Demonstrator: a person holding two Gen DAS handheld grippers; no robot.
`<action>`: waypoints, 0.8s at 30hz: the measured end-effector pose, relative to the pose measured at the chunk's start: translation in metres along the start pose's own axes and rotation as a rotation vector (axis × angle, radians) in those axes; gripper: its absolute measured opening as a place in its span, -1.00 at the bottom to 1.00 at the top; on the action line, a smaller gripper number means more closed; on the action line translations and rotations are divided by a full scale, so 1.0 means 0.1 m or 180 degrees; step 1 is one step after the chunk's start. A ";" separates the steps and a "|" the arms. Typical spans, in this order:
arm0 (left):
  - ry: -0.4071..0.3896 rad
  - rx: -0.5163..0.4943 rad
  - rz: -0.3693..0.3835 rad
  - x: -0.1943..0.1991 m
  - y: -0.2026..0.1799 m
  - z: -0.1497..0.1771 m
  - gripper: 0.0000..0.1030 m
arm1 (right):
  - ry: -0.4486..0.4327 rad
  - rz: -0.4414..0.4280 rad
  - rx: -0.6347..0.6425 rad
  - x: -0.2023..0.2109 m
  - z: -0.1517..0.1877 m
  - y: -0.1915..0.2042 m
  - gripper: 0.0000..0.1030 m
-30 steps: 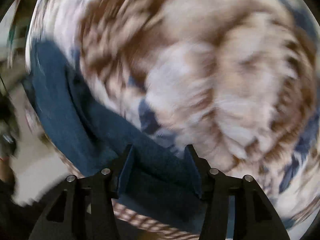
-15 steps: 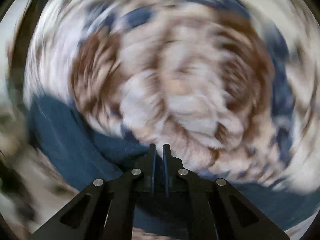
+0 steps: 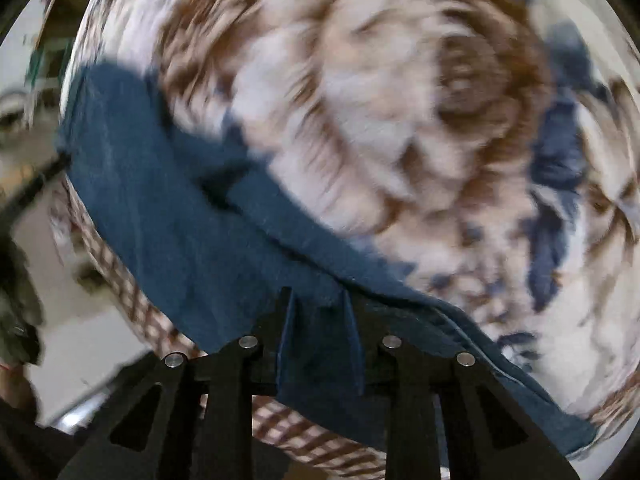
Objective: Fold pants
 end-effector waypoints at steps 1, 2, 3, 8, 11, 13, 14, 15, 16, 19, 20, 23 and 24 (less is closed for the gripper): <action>0.0000 -0.0036 -0.0001 0.00 -0.04 0.03 0.30 | 0.0001 0.0141 0.0028 0.00 0.02 0.05 -0.76; -0.0002 -0.0067 -0.0002 0.01 -0.06 0.04 0.30 | -0.0129 0.0255 -0.0126 0.03 0.02 0.06 -0.82; -0.0004 -0.0097 0.0000 0.02 -0.09 0.05 0.30 | -0.0228 0.0279 -0.0253 0.08 0.07 0.02 -0.87; -0.0056 -0.0118 -0.0029 0.04 -0.05 0.03 0.30 | -0.0723 0.0318 -0.1055 0.33 0.32 -0.33 -0.95; -0.0091 -0.0068 -0.0030 0.06 0.04 -0.03 0.30 | -0.0685 0.0114 -0.1102 0.39 0.46 -0.46 -0.93; -0.0139 -0.0027 -0.0020 0.08 0.11 -0.10 0.30 | -0.0654 0.0071 -0.1025 0.34 0.32 -0.35 -0.89; -0.0183 0.0000 0.0002 0.10 0.16 -0.16 0.30 | -0.0685 -0.0010 -0.0994 0.42 0.29 -0.30 -0.80; -0.0227 0.0024 0.0008 0.12 0.22 -0.21 0.30 | -0.0776 -0.0105 -0.1004 0.46 0.19 -0.27 -0.70; -0.0282 0.0068 0.0018 0.14 0.29 -0.28 0.30 | -0.0886 -0.0233 -0.1026 0.48 0.09 -0.19 -0.30; -0.0306 0.0219 0.0113 0.12 0.54 -0.56 0.30 | -0.1184 -0.0990 -0.1077 0.59 -0.18 -0.14 0.51; -0.0251 0.0296 0.0164 0.07 0.64 -0.67 0.30 | -0.1176 -0.1177 -0.1081 0.55 -0.32 -0.13 0.52; 0.0070 0.0433 0.0329 -0.17 0.89 -0.96 0.30 | -0.0962 -0.1207 -0.1003 0.28 -0.86 0.08 0.52; 0.0190 0.0443 0.0412 -0.27 0.96 -1.05 0.30 | -0.0866 -0.1170 -0.1010 0.19 -1.00 0.11 0.52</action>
Point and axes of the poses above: each gripper's, at about its wrist camera, not at the fingertips, and x roughly against the way its jaws point, y to its left, z to its underside, the point moved 1 cm from there along -x, roughly the way its jaws point, and after that the axes turned 14 degrees about x, right-handed, at the moved point
